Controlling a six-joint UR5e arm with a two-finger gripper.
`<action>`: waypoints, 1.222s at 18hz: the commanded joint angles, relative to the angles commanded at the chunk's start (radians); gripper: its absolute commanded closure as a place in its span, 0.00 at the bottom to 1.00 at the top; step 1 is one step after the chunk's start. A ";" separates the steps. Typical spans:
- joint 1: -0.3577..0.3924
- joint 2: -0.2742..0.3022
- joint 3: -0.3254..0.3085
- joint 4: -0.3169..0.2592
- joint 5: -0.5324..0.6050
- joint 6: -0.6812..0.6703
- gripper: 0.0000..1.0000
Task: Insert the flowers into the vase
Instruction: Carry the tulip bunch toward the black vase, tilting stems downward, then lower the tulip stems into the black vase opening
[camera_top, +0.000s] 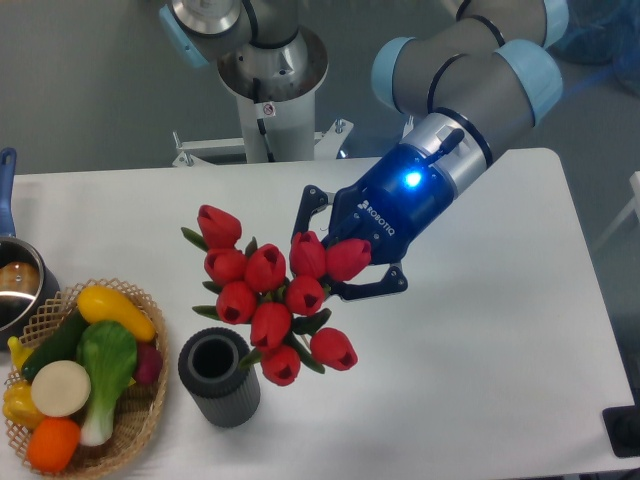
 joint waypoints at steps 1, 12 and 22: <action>-0.003 0.000 0.000 0.000 0.000 0.000 0.87; -0.060 -0.011 0.006 0.014 -0.037 0.003 0.87; -0.098 -0.048 0.009 0.045 -0.046 0.034 0.89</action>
